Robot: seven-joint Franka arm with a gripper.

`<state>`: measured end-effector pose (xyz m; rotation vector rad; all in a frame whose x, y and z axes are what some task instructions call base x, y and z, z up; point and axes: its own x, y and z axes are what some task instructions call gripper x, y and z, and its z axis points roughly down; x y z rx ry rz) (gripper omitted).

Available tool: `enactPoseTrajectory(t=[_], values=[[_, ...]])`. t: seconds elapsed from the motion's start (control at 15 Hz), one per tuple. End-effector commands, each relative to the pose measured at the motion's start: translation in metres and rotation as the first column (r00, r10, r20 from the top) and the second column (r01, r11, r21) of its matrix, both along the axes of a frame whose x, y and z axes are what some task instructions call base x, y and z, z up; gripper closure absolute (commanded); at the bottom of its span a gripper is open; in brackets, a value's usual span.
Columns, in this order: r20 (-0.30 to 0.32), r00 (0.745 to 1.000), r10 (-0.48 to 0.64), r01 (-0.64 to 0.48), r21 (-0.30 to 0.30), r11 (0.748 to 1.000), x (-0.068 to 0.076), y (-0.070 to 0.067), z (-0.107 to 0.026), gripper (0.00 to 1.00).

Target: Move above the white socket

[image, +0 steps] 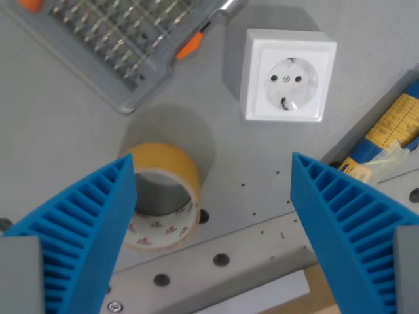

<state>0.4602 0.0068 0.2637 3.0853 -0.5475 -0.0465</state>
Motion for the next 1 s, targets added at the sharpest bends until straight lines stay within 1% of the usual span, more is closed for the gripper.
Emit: enactPoseTrajectory(t=[0.07, 0.67, 1.0], values=[[0.088, 0.996, -0.021, 0.022, -0.012, 1.0, -0.005, -0.014, -0.017, 0.0], [0.094, 0.994, -0.047, 0.049, -0.022, 0.999, -0.01, -0.042, -0.061, 0.0], [0.098, 0.994, -0.051, 0.054, -0.021, 0.998, -0.012, -0.053, -0.079, 0.0]])
